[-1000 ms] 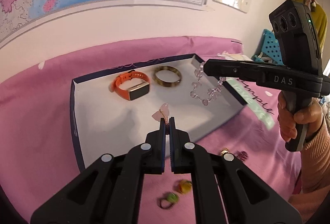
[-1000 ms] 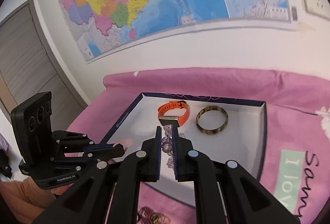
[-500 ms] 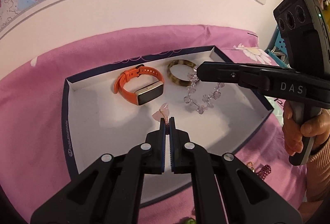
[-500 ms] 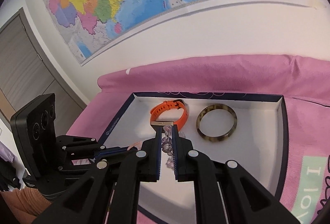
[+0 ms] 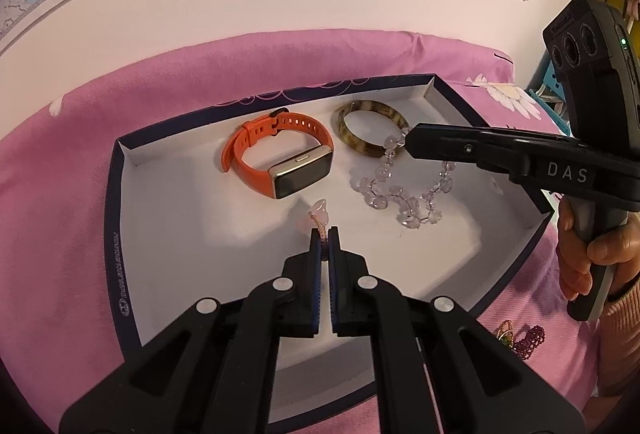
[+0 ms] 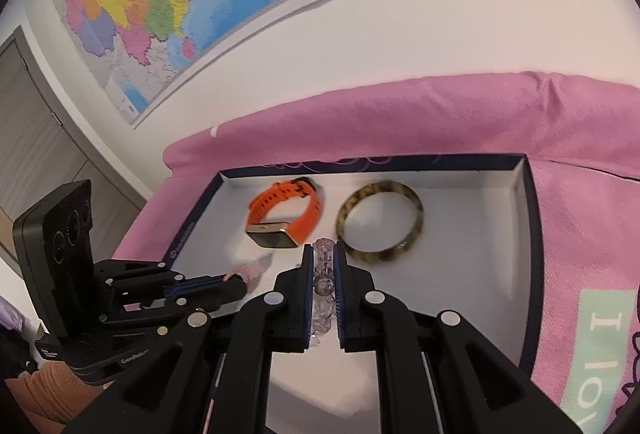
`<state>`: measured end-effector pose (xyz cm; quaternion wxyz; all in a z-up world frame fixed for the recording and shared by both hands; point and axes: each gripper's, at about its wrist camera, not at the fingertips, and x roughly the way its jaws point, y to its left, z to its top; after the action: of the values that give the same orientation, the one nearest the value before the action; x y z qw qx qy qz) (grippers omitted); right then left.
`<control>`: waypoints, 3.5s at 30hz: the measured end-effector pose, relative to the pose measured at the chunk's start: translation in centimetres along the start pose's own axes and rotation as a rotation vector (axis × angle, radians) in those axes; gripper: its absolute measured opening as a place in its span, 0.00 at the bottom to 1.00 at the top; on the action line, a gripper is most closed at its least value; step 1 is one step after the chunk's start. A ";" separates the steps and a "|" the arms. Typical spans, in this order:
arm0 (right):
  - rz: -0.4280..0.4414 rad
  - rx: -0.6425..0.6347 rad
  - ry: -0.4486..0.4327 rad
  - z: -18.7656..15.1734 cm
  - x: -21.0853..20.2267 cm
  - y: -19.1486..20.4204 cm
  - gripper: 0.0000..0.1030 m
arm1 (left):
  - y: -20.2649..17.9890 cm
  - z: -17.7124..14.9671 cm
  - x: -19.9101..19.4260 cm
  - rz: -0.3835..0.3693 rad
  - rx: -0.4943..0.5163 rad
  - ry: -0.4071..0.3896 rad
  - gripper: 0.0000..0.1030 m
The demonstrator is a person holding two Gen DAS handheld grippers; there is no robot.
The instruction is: Organize jewelry
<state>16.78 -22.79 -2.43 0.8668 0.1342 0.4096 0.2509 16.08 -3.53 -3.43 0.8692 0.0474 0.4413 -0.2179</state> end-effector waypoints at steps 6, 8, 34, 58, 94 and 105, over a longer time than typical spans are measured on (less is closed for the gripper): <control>-0.041 0.002 0.035 -0.4 0.6 -0.5 0.08 | 0.0 0.0 0.5 0.000 0.000 0.011 0.04; -0.050 0.006 0.036 -0.5 0.7 -0.7 0.08 | -0.1 0.0 0.5 0.001 0.002 0.011 0.04; -0.070 -0.266 0.058 -9.5 -7.7 5.0 0.34 | -0.2 -5.7 -9.4 0.022 0.006 -0.179 0.38; -0.089 -0.284 0.120 -13.8 -7.1 6.3 0.11 | -5.9 -12.3 -8.7 -0.107 0.119 -0.079 0.41; 0.000 -0.192 0.009 -11.9 -10.5 6.1 0.11 | -7.1 -10.8 -7.8 -0.152 0.098 -0.066 0.21; 0.008 -0.204 -0.025 -10.5 -11.2 6.7 0.11 | -6.4 -10.2 -9.5 -0.152 0.082 -0.111 0.21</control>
<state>0.45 -23.01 1.08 0.8799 0.0502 0.3707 0.2931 0.91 -3.32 -1.43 0.8706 0.0369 0.3854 -0.3034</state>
